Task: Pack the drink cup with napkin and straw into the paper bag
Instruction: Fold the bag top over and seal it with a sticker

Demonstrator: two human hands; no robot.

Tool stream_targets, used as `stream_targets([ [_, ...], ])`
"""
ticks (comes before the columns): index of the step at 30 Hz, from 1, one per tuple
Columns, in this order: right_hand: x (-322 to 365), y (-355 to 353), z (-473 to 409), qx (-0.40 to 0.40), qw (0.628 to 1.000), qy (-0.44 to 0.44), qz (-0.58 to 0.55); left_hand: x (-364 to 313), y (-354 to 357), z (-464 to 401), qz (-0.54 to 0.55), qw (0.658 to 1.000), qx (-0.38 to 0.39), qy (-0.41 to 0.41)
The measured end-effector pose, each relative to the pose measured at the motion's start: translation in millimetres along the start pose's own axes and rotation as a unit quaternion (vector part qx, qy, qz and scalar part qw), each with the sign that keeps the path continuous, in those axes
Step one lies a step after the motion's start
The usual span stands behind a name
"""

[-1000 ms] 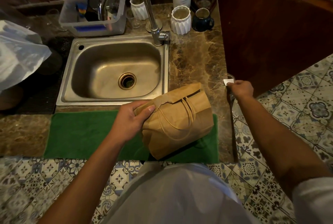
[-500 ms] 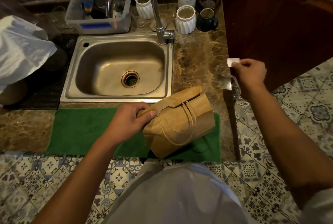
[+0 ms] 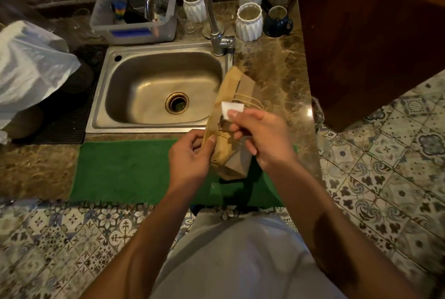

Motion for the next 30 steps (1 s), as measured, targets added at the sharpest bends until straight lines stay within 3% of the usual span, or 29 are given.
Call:
stream_targets([
  [7, -26, -3, -12, -0.047, 0.996, 0.069, 0.028, 12, 9, 16, 0.045, 0.998, -0.013, -0.044],
  [13, -27, -3, -15, -0.079, 0.986, -0.015, 0.146, 9, 14, 23, 0.080, 0.996, 0.001, -0.031],
  [20, -26, -10, -27, -0.078, 0.931, -0.068, 0.349, 14, 14, 23, 0.091, 0.995, 0.025, -0.023],
  [26, -20, -10, -38, -0.087, 0.895, -0.061, 0.433, 10, 17, 18, 0.132, 0.988, 0.064, -0.043],
  [30, -11, -5, -41, -0.083, 0.868, -0.078, 0.484, 9, 11, 2, 0.088, 0.988, 0.083, -0.093],
])
Point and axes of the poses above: each hand's wrist, its own z-axis away from the middle knuckle, its own y-axis out of the palm, x = y × z, the point moved 5 cm from there along -z, towards the middle knuckle, and after that the axes turned 4 degrees about -z, right-handed, at the moved point
